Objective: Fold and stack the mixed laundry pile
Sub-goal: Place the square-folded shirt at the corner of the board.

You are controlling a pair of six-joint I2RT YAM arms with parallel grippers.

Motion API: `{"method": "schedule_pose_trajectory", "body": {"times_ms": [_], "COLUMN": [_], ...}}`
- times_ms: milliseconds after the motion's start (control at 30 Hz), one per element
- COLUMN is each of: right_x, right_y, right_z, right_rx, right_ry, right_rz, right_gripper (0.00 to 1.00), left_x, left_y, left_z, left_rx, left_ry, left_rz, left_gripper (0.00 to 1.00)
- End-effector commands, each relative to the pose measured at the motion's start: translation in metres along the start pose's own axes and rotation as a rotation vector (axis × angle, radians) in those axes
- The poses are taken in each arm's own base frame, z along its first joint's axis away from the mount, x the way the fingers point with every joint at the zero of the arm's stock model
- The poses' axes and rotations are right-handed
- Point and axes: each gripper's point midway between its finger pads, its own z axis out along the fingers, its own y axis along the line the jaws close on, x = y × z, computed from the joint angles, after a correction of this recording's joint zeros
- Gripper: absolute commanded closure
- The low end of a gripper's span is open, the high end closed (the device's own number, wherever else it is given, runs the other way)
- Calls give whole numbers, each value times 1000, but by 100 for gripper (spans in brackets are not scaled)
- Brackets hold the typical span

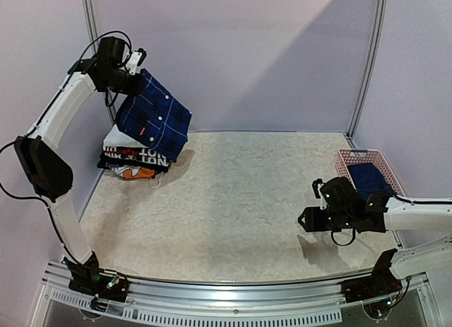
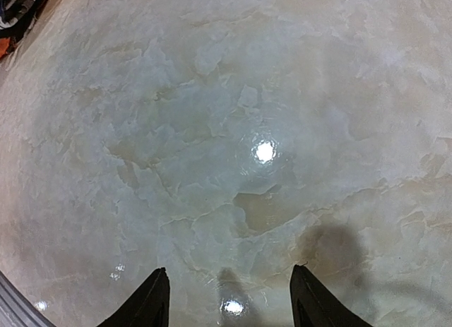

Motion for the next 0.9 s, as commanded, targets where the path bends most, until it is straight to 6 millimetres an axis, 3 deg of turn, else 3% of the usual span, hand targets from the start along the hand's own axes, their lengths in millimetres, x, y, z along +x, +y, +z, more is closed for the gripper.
{"method": "schedule_pose_trajectory", "body": {"times_ms": [0,567,867], "right_x": [6,11,15], "right_y": [-4,-4,-5], "right_z": [6,16,22], "right_rx": [11,23,37], "right_ry": [18,51,76], "right_rz": [-4,-12,-18], "right_gripper": [41,42,42], "left_x": [-12,21,54], "left_y": [26,89,147], "left_z": [8,86,116], "left_rx": [-11,-20,-43], "left_ry": [-44,21,34], "left_rz": [-22,-57,-184], "left_gripper": [100,100,100]}}
